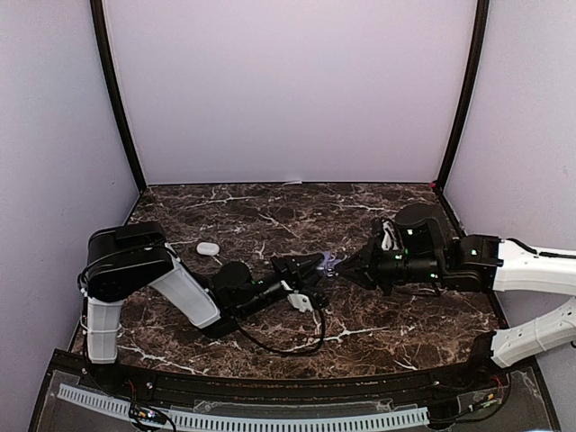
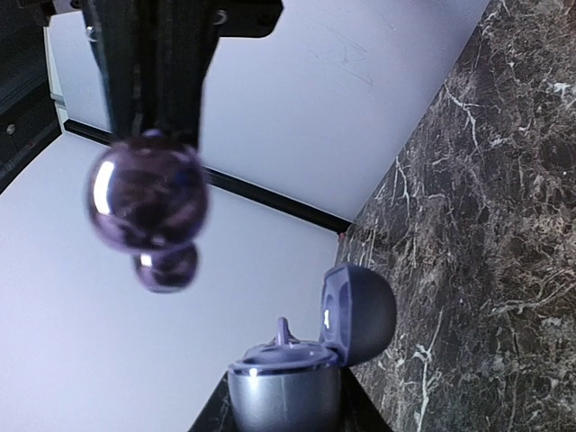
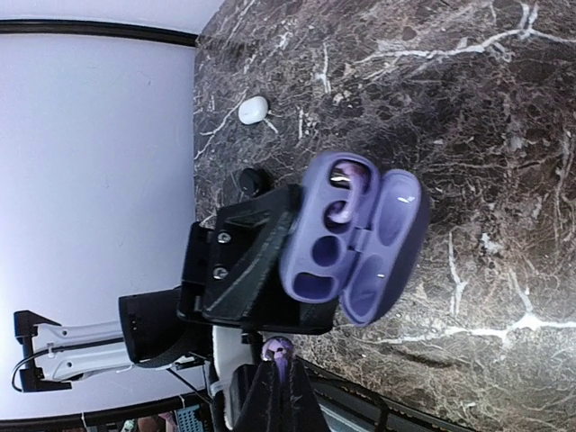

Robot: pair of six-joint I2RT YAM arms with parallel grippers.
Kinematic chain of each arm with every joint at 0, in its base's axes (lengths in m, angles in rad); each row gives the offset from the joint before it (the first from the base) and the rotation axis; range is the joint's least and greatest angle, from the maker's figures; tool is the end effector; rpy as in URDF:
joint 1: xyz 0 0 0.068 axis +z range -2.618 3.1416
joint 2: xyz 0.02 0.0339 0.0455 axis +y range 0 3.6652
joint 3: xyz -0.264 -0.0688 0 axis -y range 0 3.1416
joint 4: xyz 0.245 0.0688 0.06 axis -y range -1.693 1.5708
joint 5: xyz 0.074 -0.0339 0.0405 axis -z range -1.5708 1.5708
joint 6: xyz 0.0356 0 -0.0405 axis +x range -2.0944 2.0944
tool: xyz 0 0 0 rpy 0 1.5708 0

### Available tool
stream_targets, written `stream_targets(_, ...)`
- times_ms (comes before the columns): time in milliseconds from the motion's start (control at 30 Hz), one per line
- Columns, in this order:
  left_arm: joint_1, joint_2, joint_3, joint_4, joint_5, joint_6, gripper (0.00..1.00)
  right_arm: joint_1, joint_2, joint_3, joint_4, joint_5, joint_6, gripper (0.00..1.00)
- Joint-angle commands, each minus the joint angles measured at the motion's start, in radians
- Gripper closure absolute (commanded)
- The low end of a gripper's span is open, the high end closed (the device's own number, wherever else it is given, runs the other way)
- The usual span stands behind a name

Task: Insert the wireless bluetooth earbuds into the charging case
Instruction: Insert the right earbud into the right side groove of the charging case.

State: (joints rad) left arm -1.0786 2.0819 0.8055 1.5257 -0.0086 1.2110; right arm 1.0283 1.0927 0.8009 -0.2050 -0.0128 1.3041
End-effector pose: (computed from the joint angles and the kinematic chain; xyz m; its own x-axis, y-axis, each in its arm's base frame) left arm 0.1817 -0.3381 0.1538 0.8622 0.3726 -0.3432 0.1998 0.3725 0.9063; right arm 0.1270 0.2116 0.2826 -0.8965 0.3811 -0.2258 0.0101 0.5273 0.8496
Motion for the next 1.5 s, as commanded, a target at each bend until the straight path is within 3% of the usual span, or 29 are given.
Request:
stream_targets(0, -0.006, -0.013, 0.005, 0.091, -0.015, 0.005, 1.00, 0.012, 0.002, 0.012, -0.041, 0.064, 0.125, 1.00)
stream_targets(167, -0.007, -0.014, -0.012, 0.115, 0.007, -0.011, 1.00, 0.012, -0.008, -0.029, 0.049, 0.121, 0.156, 1.00)
stream_targets(433, -0.013, -0.027, -0.016, 0.114, 0.012, -0.013, 1.00, 0.012, 0.039, 0.041, 0.000, 0.169, 0.122, 1.00)
stream_targets(1400, -0.027, -0.029, -0.001, 0.080, -0.002, 0.005, 1.00, 0.012, 0.107, 0.013, 0.104, 0.137, 0.115, 1.00)
stream_targets(1467, -0.027, -0.028, -0.002, 0.081, -0.004, 0.003, 1.00, 0.012, 0.102, 0.014, 0.107, 0.134, 0.110, 0.86)
